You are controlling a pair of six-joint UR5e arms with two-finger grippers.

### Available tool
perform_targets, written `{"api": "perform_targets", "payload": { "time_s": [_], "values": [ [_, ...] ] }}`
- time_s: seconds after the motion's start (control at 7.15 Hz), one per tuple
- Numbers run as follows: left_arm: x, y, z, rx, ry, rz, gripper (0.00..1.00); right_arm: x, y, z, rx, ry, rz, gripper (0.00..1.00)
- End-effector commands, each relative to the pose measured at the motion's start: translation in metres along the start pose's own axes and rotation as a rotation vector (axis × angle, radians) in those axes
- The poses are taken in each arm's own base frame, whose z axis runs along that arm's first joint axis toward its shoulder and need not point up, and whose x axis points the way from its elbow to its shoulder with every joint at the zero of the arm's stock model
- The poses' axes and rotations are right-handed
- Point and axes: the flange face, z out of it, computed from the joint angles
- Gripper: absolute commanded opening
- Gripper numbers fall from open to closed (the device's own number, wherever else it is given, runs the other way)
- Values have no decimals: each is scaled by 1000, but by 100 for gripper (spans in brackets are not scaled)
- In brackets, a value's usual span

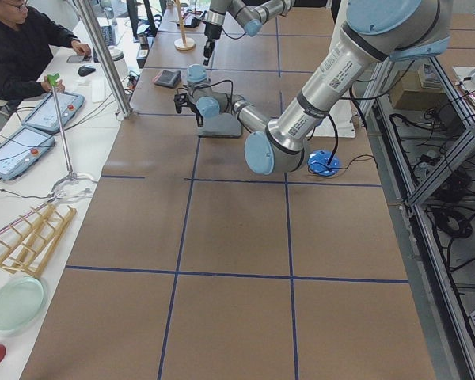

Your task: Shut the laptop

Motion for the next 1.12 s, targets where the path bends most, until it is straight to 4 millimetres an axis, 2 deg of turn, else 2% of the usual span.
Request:
{"api": "perform_targets", "payload": {
  "time_s": [0.0, 0.14, 0.42, 0.56, 0.84, 0.98],
  "values": [
    [-85, -29, -82, 69, 27, -59, 100, 44, 4, -55, -28, 152, -152, 100],
    [-141, -42, -109, 113, 3, -68, 100, 89, 0, -71, -26, 190, -193, 100],
    [-295, -60, -176, 109, -56, 112, 100, 175, -17, -79, -45, 285, -257, 100],
    [-352, -67, -198, 83, -134, 216, 100, 221, -27, -91, -75, 320, -304, 100],
    [-442, -84, -250, -59, -268, 351, 100, 303, -55, -123, -174, 261, -311, 100],
    [-476, -85, -269, -117, -281, 369, 100, 361, -55, -138, -206, 277, -366, 100]
  ]
}}
